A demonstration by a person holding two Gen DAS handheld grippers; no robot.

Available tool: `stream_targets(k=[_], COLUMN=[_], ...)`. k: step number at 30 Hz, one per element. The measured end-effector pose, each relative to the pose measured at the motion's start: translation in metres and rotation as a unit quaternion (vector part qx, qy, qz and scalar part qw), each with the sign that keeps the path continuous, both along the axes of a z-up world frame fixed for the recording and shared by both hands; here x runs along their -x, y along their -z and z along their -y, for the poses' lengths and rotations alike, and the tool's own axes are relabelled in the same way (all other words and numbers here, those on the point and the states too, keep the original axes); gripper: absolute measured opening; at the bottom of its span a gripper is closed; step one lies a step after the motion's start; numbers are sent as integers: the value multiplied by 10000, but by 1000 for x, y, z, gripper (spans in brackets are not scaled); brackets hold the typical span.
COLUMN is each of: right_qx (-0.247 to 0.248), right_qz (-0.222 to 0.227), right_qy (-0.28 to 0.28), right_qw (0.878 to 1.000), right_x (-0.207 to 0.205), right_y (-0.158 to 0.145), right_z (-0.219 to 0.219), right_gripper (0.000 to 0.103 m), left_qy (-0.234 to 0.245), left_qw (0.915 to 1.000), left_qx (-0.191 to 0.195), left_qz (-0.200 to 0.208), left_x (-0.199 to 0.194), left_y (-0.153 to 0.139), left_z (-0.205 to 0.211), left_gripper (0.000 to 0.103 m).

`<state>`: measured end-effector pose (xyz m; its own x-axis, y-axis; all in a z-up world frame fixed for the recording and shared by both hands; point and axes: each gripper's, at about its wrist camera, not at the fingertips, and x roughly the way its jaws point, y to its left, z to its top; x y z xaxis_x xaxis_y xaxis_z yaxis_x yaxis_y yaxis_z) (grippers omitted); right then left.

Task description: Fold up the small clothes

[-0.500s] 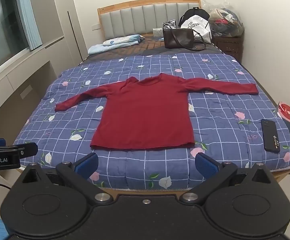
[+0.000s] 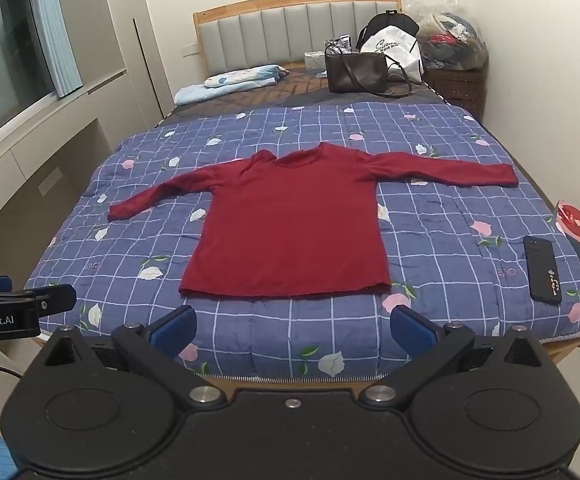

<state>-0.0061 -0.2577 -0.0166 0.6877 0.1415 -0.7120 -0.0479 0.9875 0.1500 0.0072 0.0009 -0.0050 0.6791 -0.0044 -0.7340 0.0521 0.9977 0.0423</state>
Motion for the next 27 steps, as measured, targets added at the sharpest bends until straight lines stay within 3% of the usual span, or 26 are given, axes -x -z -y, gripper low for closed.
stream_targets(k=[27], right_qx=[7], right_qz=[-102], right_qy=[26], right_qw=[9999], right_x=[-7], right_y=[6], right_z=[-2], right_gripper=[103], left_qy=[46], left_qw=[10000], left_qx=[10], left_qz=[-87], left_x=[-7], left_y=[5], left_z=[2], left_gripper=[103])
